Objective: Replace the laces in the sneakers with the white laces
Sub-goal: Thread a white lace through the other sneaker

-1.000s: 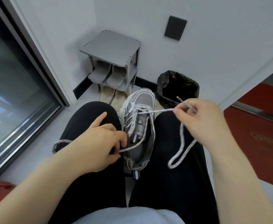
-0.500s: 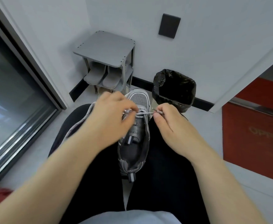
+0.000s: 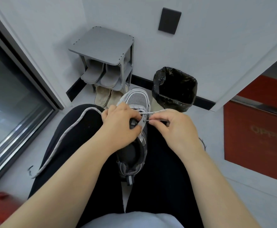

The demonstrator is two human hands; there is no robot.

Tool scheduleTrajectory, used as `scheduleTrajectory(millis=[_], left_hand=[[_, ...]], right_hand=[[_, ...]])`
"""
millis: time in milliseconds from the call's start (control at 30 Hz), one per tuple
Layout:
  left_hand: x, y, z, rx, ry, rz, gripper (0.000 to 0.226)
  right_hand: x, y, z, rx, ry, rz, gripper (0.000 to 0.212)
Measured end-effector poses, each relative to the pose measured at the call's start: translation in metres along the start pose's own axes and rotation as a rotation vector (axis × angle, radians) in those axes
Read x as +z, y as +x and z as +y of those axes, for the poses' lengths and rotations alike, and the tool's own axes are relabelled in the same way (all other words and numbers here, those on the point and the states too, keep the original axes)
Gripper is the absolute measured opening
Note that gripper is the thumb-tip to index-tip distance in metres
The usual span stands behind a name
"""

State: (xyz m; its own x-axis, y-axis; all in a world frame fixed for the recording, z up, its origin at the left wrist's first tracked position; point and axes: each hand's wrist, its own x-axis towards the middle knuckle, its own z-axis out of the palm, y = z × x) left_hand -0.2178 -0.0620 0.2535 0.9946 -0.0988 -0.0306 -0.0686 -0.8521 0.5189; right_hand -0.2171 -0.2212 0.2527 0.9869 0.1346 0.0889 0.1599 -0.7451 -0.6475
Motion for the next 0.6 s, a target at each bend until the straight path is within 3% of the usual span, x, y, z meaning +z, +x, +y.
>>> scheduleTrajectory(millis=[167, 600], left_hand=[[0.001, -0.001, -0.003, 0.032, -0.033, 0.021, 0.022], [0.01, 0.0, -0.01, 0.075, -0.033, 0.078, 0.024]], right_hand=[[0.003, 0.001, -0.005, -0.027, -0.191, -0.009, 0.011], [0.009, 0.011, -0.009, -0.013, -0.242, -0.072, 0.013]])
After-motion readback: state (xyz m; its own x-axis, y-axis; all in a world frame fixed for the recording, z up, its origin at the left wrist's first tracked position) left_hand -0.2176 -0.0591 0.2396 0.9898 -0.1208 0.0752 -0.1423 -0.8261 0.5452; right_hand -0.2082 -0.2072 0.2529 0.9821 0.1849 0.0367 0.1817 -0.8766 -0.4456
